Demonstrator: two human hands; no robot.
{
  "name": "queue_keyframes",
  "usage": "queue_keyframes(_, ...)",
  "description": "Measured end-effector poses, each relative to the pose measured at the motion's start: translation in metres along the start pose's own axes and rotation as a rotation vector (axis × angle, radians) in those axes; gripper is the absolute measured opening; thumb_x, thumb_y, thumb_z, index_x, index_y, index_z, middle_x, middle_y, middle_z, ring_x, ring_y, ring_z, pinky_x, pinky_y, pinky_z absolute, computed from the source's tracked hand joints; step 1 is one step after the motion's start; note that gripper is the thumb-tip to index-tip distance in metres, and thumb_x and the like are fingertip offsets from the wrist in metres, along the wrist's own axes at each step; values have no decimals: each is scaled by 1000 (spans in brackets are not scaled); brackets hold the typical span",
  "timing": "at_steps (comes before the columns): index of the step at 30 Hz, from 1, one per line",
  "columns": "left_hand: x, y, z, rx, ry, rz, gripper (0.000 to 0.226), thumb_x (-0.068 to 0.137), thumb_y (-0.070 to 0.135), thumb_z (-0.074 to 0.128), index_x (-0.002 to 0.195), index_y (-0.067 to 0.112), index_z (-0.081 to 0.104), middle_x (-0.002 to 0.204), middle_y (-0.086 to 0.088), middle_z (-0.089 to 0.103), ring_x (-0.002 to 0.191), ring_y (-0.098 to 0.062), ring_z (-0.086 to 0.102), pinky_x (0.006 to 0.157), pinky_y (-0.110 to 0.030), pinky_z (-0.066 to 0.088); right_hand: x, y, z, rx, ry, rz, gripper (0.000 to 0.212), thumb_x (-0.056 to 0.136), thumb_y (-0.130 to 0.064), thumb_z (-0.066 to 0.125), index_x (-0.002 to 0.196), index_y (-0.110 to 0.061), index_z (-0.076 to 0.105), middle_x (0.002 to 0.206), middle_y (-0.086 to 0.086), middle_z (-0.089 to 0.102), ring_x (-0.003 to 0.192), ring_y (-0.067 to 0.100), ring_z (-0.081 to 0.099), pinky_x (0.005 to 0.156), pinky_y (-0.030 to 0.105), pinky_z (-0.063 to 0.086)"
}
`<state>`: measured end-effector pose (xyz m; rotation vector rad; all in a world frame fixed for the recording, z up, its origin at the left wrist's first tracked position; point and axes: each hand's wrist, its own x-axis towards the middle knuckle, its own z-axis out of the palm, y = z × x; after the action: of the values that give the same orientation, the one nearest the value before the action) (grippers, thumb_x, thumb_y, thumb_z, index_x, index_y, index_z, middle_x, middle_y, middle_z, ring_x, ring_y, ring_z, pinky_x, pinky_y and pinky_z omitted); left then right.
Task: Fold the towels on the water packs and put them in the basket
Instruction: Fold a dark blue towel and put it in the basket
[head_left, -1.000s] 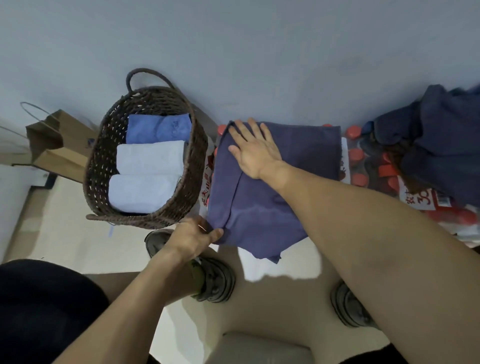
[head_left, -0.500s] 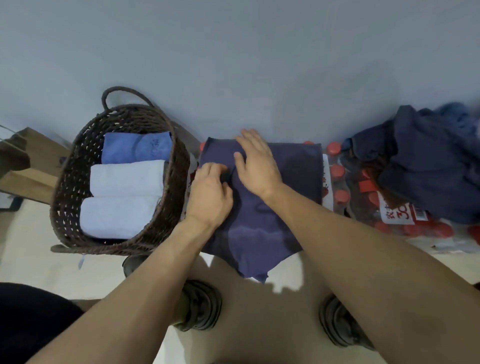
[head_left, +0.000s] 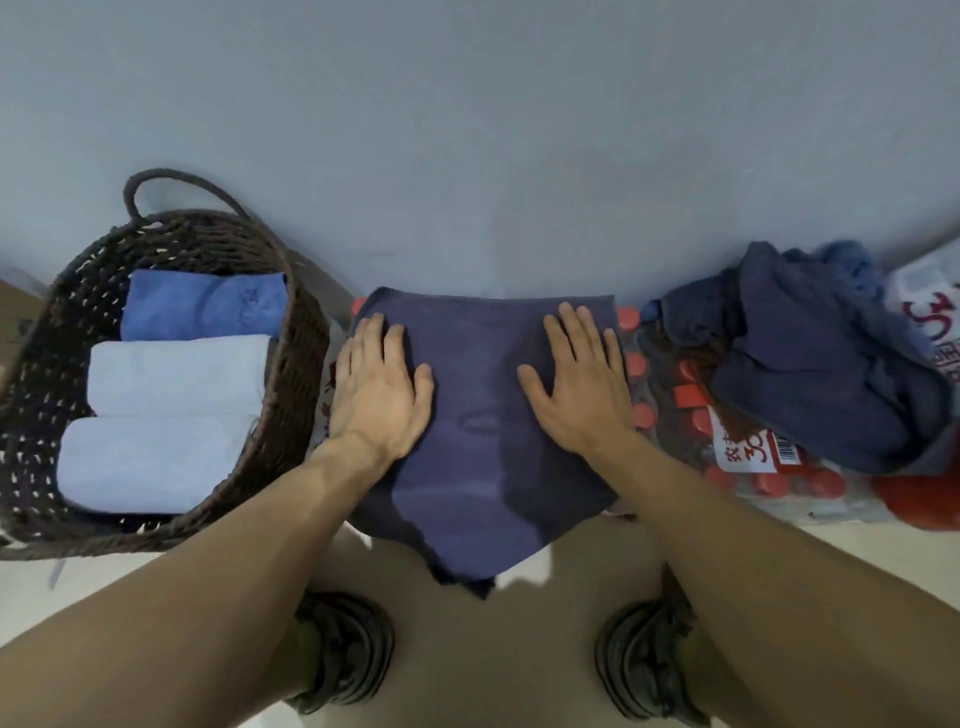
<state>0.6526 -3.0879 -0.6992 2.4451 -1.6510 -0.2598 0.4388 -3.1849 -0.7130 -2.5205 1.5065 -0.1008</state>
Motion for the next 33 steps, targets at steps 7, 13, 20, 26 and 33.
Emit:
queue_keyframes(7, 22, 4, -1, 3, -37, -23, 71, 95, 35, 40, 151, -3, 18, 158, -25, 12, 148, -38, 6, 123, -44, 6, 6, 14, -5, -6, 29, 68, 73, 92, -63, 24, 155, -25, 24, 165, 4, 9, 152, 23, -1, 123, 47, 5)
queue_keyframes(13, 44, -7, 5, 59, -41, 0, 72, 100, 48, 22, 154, 2, 12, 162, -19, 7, 150, -31, 1, 123, -41, 1, 9, 16, -2, 8, 5, 76, 74, 93, -64, 21, 157, -27, 15, 165, 5, 1, 152, 21, -7, 123, 43, 0)
queue_keyframes(20, 33, 3, -6, 61, -10, 42, 69, 99, 43, 30, 153, 2, 15, 161, -21, 12, 150, -33, 5, 123, -44, 3, 11, 20, -12, 57, -36, 40, 70, 97, -60, 27, 157, -26, 17, 166, 5, 2, 152, 21, -7, 123, 43, -5)
queue_keyframes(26, -26, 70, -5, -22, -56, 370, 67, 97, 39, 39, 154, 10, 19, 163, -12, 13, 150, -29, 9, 123, -41, 7, -18, 2, -46, 308, 272, 315, 47, 91, -24, 55, 136, -12, 52, 146, 10, 44, 137, 28, 36, 115, 42, 27)
queue_keyframes(33, -43, 97, 15, 53, -309, 637, 60, 103, 41, 34, 156, 20, 16, 164, -2, 8, 151, -21, 3, 122, -36, 5, -113, -25, -31, 777, 435, 858, 8, 83, -12, 63, 90, -15, 60, 96, 10, 66, 84, 27, 59, 69, 23, 35)
